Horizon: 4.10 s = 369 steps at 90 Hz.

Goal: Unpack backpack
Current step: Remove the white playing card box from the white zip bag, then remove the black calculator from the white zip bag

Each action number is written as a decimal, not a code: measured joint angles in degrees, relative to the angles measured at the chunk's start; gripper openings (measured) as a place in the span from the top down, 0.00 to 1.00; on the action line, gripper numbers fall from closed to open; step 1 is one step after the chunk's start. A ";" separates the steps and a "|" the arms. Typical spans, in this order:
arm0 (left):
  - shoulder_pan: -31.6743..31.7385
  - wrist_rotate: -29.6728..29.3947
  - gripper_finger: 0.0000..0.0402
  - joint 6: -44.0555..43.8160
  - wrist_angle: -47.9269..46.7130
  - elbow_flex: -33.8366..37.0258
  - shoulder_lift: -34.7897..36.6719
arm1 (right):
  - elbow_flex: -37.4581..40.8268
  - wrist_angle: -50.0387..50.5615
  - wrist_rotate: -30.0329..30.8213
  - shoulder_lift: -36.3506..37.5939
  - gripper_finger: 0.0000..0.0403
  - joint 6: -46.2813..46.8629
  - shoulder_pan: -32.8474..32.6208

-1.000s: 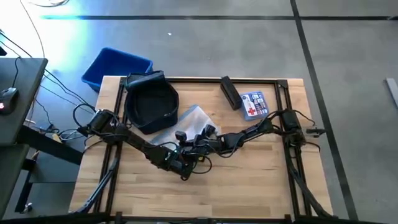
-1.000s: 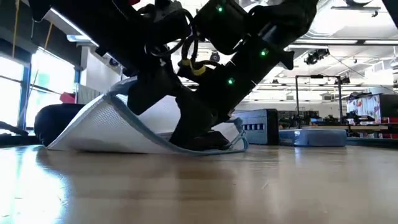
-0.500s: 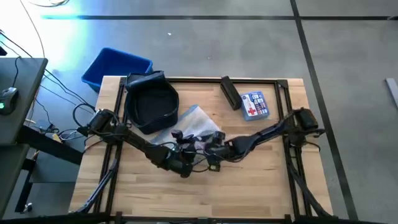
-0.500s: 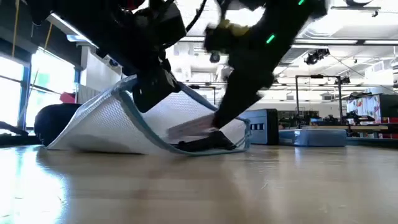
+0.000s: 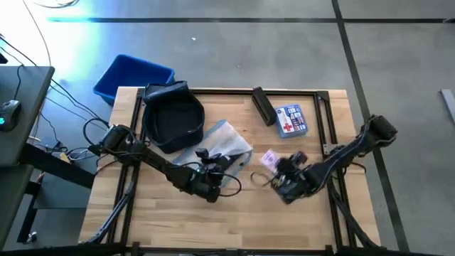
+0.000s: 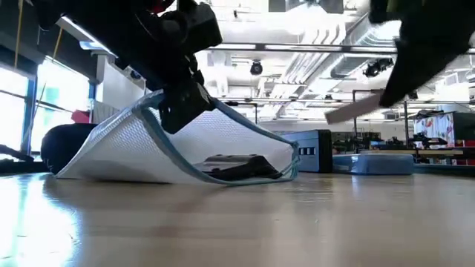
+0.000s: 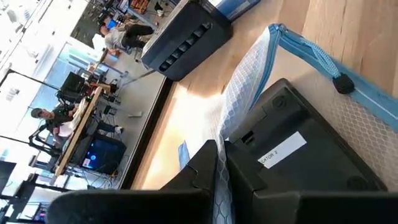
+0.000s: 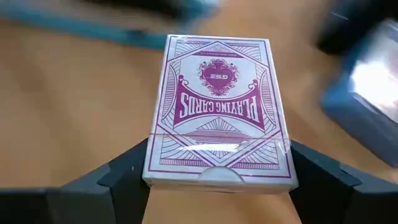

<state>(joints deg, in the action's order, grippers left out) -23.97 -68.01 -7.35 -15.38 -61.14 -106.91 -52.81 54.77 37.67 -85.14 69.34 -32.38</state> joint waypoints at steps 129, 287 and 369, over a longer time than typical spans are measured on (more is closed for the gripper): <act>0.85 3.17 1.00 -0.07 1.63 0.11 0.00 | -1.55 -55.05 -1.54 -11.38 0.10 -51.72 34.90; -4.17 7.49 1.00 22.12 21.06 -0.20 -0.02 | -5.84 -59.90 1.31 -30.16 0.29 -111.90 17.80; -4.65 3.61 1.00 22.45 21.12 -0.31 0.09 | -5.69 -63.93 1.26 -30.36 0.98 -100.38 21.46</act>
<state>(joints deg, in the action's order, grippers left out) -28.62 -64.40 15.09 5.74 -61.45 -106.83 -58.50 -9.17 38.93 -115.50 -31.04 -10.92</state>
